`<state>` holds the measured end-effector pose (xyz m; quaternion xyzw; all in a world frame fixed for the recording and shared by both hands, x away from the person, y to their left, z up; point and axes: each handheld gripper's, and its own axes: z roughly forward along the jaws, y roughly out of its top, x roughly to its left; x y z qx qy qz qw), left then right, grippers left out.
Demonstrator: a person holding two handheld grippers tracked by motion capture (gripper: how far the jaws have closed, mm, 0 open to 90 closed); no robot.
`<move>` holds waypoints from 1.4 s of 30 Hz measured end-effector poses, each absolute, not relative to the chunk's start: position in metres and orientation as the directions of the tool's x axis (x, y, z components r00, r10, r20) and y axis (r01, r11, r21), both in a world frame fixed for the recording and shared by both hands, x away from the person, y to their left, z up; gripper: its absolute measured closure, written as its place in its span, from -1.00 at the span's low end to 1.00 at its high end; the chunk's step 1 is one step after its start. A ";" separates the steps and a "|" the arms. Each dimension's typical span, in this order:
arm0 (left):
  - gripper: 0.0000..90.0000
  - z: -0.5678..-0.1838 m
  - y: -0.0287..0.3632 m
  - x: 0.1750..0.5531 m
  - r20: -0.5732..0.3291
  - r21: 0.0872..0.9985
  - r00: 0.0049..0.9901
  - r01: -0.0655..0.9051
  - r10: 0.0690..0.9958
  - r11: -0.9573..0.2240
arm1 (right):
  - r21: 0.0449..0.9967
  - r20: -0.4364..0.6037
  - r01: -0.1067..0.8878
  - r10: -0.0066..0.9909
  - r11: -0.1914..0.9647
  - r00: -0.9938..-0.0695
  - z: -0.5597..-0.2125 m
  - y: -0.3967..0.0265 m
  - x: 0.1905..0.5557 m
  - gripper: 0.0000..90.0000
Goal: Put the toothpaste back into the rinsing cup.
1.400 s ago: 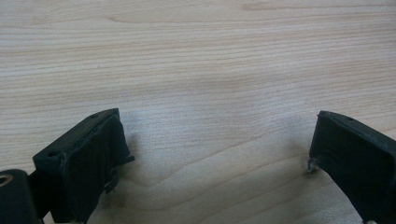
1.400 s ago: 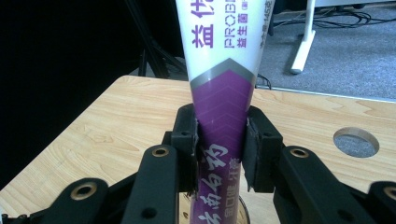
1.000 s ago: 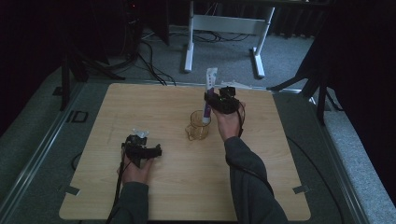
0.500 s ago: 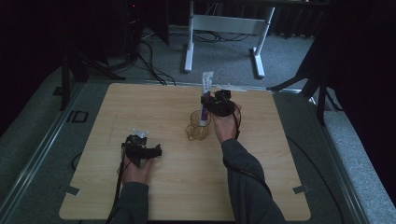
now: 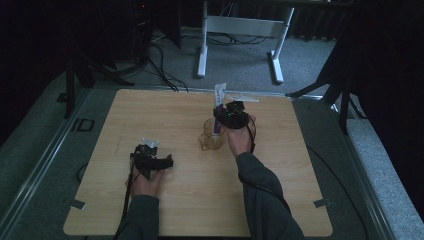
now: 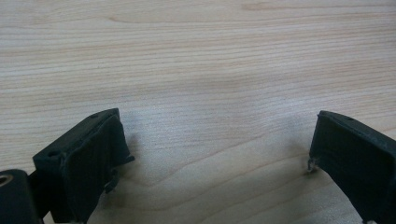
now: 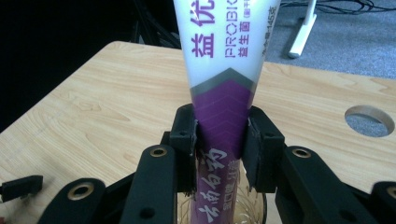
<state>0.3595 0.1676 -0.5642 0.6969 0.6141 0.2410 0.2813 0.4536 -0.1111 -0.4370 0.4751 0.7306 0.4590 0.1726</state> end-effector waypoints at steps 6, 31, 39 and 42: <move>-0.94 -0.564 0.168 0.360 -0.010 0.688 0.130 0.720 0.992 -0.087 | 0.826 0.179 0.545 0.853 0.141 -0.491 -0.443 -0.111 0.452 0.52; -0.94 -0.564 0.168 0.360 -0.010 0.688 0.131 0.721 0.991 -0.088 | 0.784 0.130 0.576 0.847 0.230 -0.515 -0.469 -0.107 0.445 0.50; -0.94 -0.564 0.168 0.360 -0.009 0.687 0.131 0.721 0.991 -0.089 | 0.776 0.127 0.583 0.844 0.243 -0.521 -0.471 -0.107 0.446 0.50; -0.94 -0.564 0.168 0.360 -0.010 0.687 0.131 0.721 0.991 -0.088 | 0.775 0.127 0.582 0.842 0.246 -0.525 -0.469 -0.107 0.445 0.50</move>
